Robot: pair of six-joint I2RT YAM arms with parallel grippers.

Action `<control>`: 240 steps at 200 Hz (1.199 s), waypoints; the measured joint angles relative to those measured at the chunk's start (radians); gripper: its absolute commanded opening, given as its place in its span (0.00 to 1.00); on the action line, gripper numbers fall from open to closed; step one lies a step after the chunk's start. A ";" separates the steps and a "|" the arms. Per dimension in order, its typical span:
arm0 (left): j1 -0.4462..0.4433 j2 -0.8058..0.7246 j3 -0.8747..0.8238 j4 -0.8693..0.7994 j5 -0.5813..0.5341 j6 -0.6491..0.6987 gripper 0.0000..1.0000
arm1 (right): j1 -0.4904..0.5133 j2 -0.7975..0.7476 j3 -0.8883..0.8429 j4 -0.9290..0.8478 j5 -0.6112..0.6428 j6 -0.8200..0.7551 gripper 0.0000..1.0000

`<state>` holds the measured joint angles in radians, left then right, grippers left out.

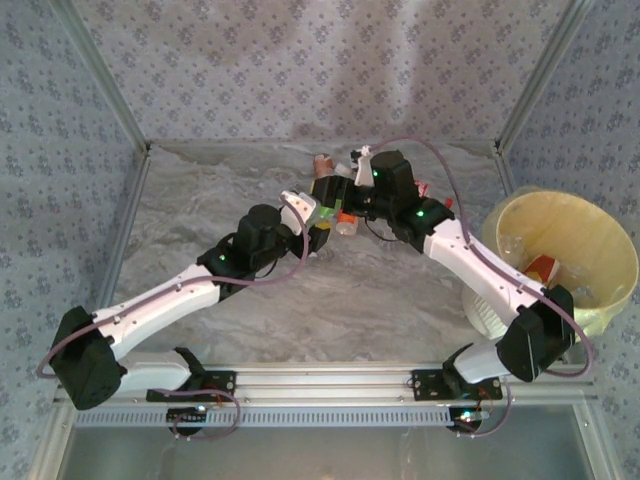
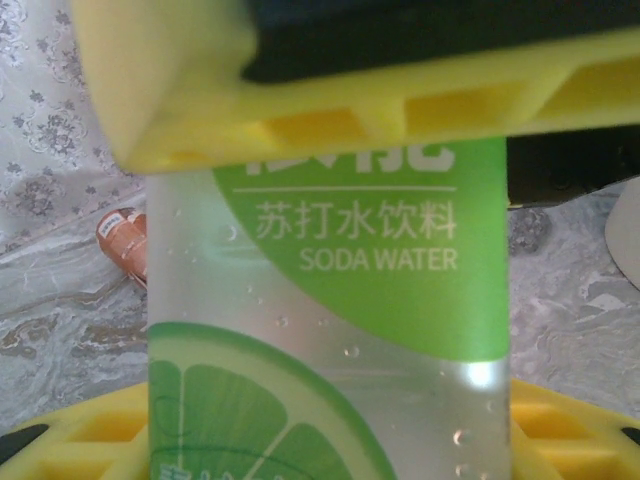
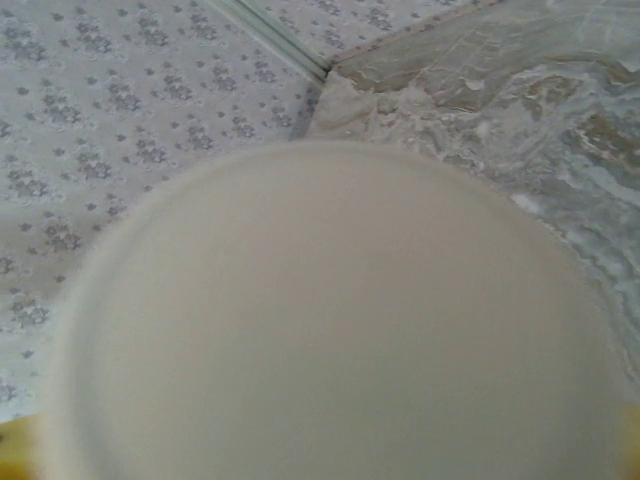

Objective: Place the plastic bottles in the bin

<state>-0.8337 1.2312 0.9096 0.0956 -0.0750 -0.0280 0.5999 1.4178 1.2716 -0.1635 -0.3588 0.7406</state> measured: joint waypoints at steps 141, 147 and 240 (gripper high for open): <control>-0.004 -0.014 0.023 0.014 0.083 -0.053 0.98 | -0.114 -0.253 -0.067 -0.080 0.101 -0.085 0.45; 0.000 -0.027 0.018 0.018 0.073 -0.057 0.98 | -0.128 -0.275 -0.067 -0.100 0.112 -0.098 0.45; 0.108 -0.084 -0.083 0.065 -0.082 -0.185 0.98 | -0.402 -0.533 0.095 -0.443 0.278 -0.298 0.44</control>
<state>-0.7261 1.1477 0.8265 0.1604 -0.1574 -0.2127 0.1974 0.8848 1.3666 -0.6060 -0.0803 0.4423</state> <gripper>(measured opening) 0.976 0.588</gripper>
